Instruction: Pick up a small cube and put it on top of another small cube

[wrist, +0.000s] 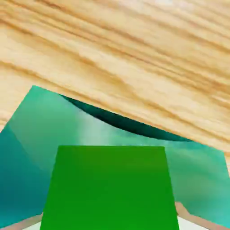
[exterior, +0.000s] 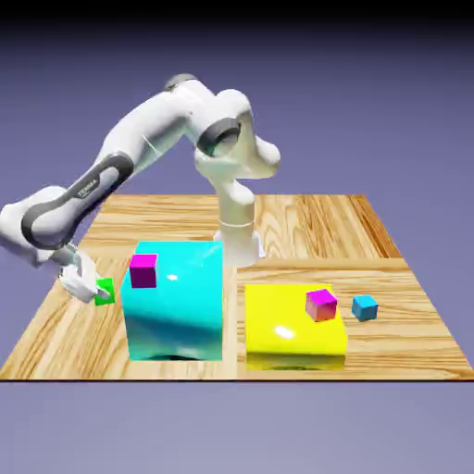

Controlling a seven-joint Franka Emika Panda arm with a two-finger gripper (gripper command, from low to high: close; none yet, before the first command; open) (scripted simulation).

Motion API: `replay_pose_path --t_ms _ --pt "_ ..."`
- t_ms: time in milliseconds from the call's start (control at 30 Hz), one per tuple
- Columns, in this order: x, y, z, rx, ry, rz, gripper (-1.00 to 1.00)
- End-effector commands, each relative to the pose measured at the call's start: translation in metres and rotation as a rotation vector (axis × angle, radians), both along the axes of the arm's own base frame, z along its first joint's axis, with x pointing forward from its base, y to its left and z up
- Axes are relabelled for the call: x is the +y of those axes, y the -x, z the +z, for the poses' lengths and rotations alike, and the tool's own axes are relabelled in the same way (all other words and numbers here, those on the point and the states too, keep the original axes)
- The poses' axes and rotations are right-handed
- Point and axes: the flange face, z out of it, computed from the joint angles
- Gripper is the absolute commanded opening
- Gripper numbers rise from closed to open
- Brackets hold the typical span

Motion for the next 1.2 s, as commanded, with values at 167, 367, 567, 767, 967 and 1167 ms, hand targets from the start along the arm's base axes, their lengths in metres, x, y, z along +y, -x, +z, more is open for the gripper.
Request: replay_pose_path --t_ms 167,367,567,767,967,1167 --pt "0.016 -0.021 0.085 -0.124 0.053 0.341 -1.00" --pt "0.091 -0.066 0.126 -0.137 0.099 0.737 -1.00" --pt "0.188 -0.107 0.159 -0.120 0.173 1.138 -1.00" --pt "0.294 -0.129 0.206 -0.103 0.303 1.532 -1.00" --pt "0.421 -0.133 0.230 -0.072 0.442 1.904 -1.00" --pt "0.625 -0.077 0.090 0.010 0.314 2.254 -1.00"
